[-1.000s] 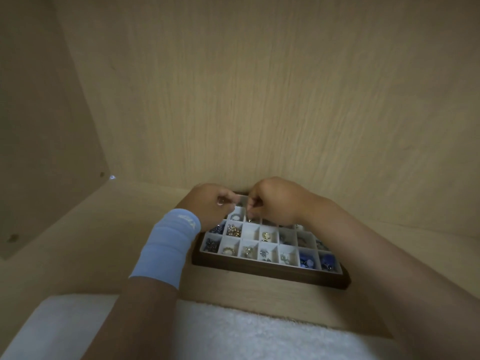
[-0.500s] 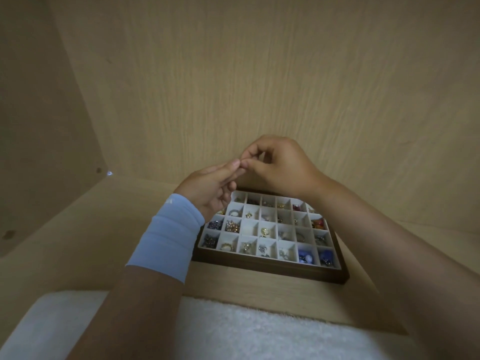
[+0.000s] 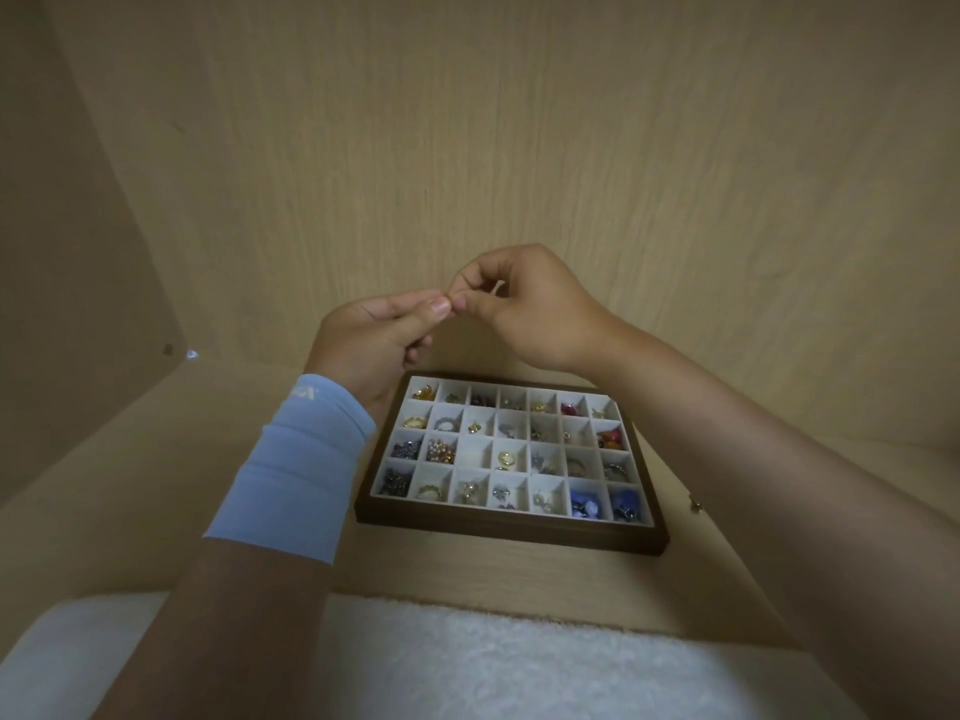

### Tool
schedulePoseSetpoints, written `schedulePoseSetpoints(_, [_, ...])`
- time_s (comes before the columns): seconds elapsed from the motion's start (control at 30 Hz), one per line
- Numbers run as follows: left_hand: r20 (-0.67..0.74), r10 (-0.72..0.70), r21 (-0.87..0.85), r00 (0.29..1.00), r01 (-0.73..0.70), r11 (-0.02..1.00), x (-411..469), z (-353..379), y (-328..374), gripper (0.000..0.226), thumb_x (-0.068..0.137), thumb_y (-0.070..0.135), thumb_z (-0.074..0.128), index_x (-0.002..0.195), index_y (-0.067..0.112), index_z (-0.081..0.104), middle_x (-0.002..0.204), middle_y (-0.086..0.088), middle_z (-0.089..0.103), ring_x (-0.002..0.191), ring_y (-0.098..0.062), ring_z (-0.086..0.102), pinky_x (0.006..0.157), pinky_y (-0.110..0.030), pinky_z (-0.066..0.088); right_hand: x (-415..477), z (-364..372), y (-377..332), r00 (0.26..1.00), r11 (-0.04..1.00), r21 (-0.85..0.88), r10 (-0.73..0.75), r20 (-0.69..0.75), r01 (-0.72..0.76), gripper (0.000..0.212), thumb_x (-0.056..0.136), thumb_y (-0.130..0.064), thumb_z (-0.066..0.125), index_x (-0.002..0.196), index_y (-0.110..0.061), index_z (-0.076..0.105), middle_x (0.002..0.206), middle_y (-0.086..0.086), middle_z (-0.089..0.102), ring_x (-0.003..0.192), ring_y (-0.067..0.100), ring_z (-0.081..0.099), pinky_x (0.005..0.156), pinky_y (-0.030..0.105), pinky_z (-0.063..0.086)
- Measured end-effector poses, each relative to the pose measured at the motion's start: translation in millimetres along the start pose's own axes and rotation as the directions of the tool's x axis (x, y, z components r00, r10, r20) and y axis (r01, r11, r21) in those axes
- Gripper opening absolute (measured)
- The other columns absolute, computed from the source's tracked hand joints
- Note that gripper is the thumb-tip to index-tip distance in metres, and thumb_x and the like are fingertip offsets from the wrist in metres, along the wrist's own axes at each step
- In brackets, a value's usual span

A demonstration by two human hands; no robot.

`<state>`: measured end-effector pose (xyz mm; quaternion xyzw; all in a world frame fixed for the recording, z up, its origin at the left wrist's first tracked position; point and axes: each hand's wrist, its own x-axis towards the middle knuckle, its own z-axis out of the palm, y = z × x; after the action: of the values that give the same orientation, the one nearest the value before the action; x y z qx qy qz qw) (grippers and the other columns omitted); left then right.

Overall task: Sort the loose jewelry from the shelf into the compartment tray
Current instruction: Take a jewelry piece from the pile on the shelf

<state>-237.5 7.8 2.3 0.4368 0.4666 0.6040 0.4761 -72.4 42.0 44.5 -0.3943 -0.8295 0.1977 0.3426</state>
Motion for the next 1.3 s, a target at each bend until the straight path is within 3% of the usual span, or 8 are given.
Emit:
schedulePoseSetpoints(0.2, [-0.045, 0.106, 0.033, 0.993, -0.105, 0.994, -5.5, 4.7, 2.1, 0.014, 0.081, 0.014, 0.074, 0.095, 0.015, 0.075, 0.074, 0.000, 0.068, 0.061, -0.003, 0.055, 0.064, -0.016, 0.050, -3.0, 6.2, -2.4, 0.999, 1.000, 0.019, 0.001, -0.043, 0.000, 0.013, 0.096, -0.013, 0.062, 0.091, -0.015, 0.073, 0.086, -0.004, 0.070, 0.078, 0.005, 0.060, 0.078, 0.021, 0.048])
schedulePoseSetpoints(0.33, [-0.054, 0.119, 0.044, 0.991, -0.116, 0.992, -5.6, 4.9, -2.6, 0.016, 0.080, 0.017, 0.075, 0.096, 0.017, 0.075, 0.079, 0.001, 0.072, 0.070, -0.006, 0.058, 0.072, -0.022, 0.051, -4.8, 8.8, -2.1, 0.999, 1.000, 0.027, 0.007, -0.047, -0.006, 0.013, 0.097, -0.012, 0.061, 0.090, -0.016, 0.072, 0.086, -0.003, 0.069, 0.076, 0.003, 0.057, 0.073, 0.015, 0.045])
schedulePoseSetpoints(0.47, [-0.008, 0.172, 0.235, 0.985, -0.165, 0.958, -6.0, 2.0, -9.5, 0.016, 0.082, 0.022, 0.074, 0.098, 0.020, 0.076, 0.079, 0.011, 0.073, 0.074, 0.001, 0.065, 0.072, -0.017, 0.051, -10.6, 8.3, 9.7, 1.000, 0.998, -0.055, 0.020, -0.013, -0.021, 0.015, 0.097, -0.021, 0.062, 0.088, -0.015, 0.072, 0.086, -0.001, 0.071, 0.076, 0.006, 0.061, 0.074, 0.020, 0.051])
schedulePoseSetpoints(0.57, [0.105, 0.129, 0.508, 0.986, -0.165, 0.845, -3.1, -3.1, -20.2, 0.018, 0.085, 0.022, 0.071, 0.103, 0.023, 0.075, 0.094, 0.014, 0.072, 0.086, 0.005, 0.065, 0.086, -0.017, 0.050, -20.5, 13.3, 26.5, 0.985, 0.939, -0.343, 0.077, 0.154, -0.020, 0.018, 0.095, -0.031, 0.061, 0.086, -0.019, 0.071, 0.083, -0.003, 0.070, 0.076, 0.014, 0.065, 0.075, 0.041, 0.057])
schedulePoseSetpoints(0.77, [0.213, -0.007, 0.844, 0.977, -0.181, 0.505, 6.5, -10.0, -43.5, 0.018, 0.089, 0.025, 0.063, 0.101, 0.035, 0.072, 0.110, 0.008, 0.068, 0.102, -0.011, 0.060, 0.096, -0.033, 0.048, -29.1, 31.0, 22.9, 0.896, 0.788, -0.614, 0.235, 0.376, 0.051, 0.021, 0.089, -0.027, 0.060, 0.068, -0.024, 0.062, 0.070, -0.004, 0.062, 0.070, 0.015, 0.060, 0.064, 0.035, 0.052])
schedulePoseSetpoints(0.9, [0.240, 0.004, 0.890, 0.971, -0.221, 0.398, 8.2, -9.7, -50.7, 0.018, 0.089, 0.029, 0.063, 0.103, 0.036, 0.071, 0.113, 0.001, 0.064, 0.110, -0.018, 0.054, 0.100, -0.038, 0.045, -20.7, 34.6, 20.2, 0.873, 0.732, -0.678, 0.286, 0.395, 0.067, 0.035, 0.091, -0.026, 0.057, 0.058, -0.024, 0.047, 0.062, -0.002, 0.050, 0.062, 0.017, 0.050, 0.058, 0.031, 0.042])
schedulePoseSetpoints(1.1, [0.254, 0.042, 0.879, 0.966, -0.249, 0.405, 7.2, -5.9, -51.8, 0.019, 0.089, 0.031, 0.059, 0.102, 0.039, 0.070, 0.113, 0.003, 0.063, 0.105, -0.016, 0.057, 0.098, -0.038, 0.048, -24.8, 21.5, 27.1, 0.854, 0.827, -0.559, 0.331, 0.402, -0.057, 0.015, 0.090, -0.034, 0.066, 0.096, -0.026, 0.077, 0.093, -0.008, 0.073, 0.087, 0.012, 0.066, 0.083, 0.038, 0.057])
schedulePoseSetpoints(1.3, [0.314, 0.124, 0.803, 0.941, -0.333, 0.494, -14.2, 29.4, -37.8, 0.023, 0.095, 0.023, 0.051, 0.109, 0.029, 0.069, 0.081, 0.019, 0.056, 0.082, -0.003, 0.056, 0.080, -0.024, 0.046, -62.6, -45.4, 45.0, 0.915, 0.875, -0.411, 0.356, 0.190, -0.256, 0.014, 0.093, -0.025, 0.065, 0.097, -0.023, 0.079, 0.098, -0.011, 0.074, 0.092, 0.006, 0.066, 0.087, 0.032, 0.054])
